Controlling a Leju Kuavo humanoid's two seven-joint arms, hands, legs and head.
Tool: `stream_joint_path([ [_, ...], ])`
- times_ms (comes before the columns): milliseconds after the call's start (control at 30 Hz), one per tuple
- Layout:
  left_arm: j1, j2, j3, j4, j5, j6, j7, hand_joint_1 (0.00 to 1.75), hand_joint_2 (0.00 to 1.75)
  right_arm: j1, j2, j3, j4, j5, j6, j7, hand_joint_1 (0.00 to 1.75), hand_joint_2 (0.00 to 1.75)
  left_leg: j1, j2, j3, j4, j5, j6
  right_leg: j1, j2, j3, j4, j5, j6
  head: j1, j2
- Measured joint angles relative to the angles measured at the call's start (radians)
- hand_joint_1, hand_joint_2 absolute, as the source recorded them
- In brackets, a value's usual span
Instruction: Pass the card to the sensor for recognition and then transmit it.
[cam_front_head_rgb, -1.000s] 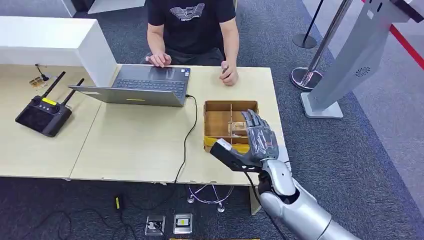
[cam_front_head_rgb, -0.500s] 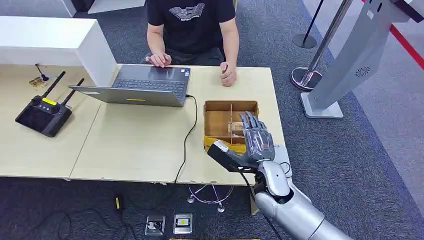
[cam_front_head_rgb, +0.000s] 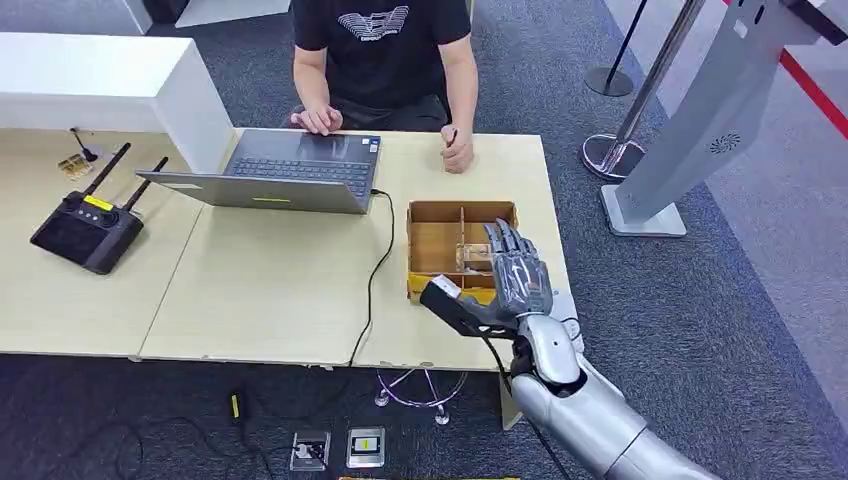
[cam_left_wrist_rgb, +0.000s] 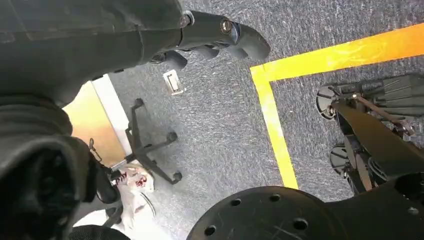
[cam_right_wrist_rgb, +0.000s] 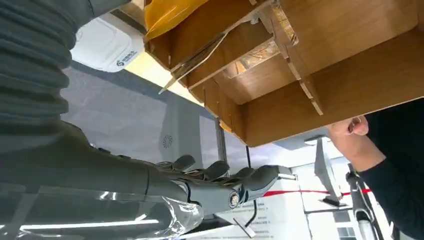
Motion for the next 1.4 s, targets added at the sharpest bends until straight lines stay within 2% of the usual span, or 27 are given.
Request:
stream_joint_path([
  [733, -0.004, 0.004, 0.0, 0.0, 0.004, 0.0, 0.004, 0.0, 0.0, -0.043, 0.021, 0.0, 0.138, -0.072, -0.021, -0.016, 0.0, 1.75, 0.0, 0.0, 0.0, 0.0, 0.0, 0.0, 0.0, 0.0, 0.0, 0.0, 0.0, 0.0, 0.0, 0.0],
  [1200, -0.011, 0.005, -0.001, 0.0, -0.025, 0.0, 0.024, 0.0, 0.0, -0.054, 0.032, -0.001, 0.206, -0.074, -0.024, -0.018, 0.0, 1.75, 0.0, 0.0, 0.0, 0.0, 0.0, 0.0, 0.0, 0.0, 0.0, 0.0, 0.0, 0.0, 0.0, 0.0],
  [1400, -0.014, 0.005, -0.001, 0.0, -0.021, 0.0, 0.025, 0.0, 0.0, -0.069, 0.047, 0.0, 0.242, -0.083, -0.04, -0.053, 0.0, 1.75, 0.0, 0.0, 0.0, 0.0, 0.0, 0.0, 0.0, 0.0, 0.0, 0.0, 0.0, 0.0, 0.0, 0.0],
])
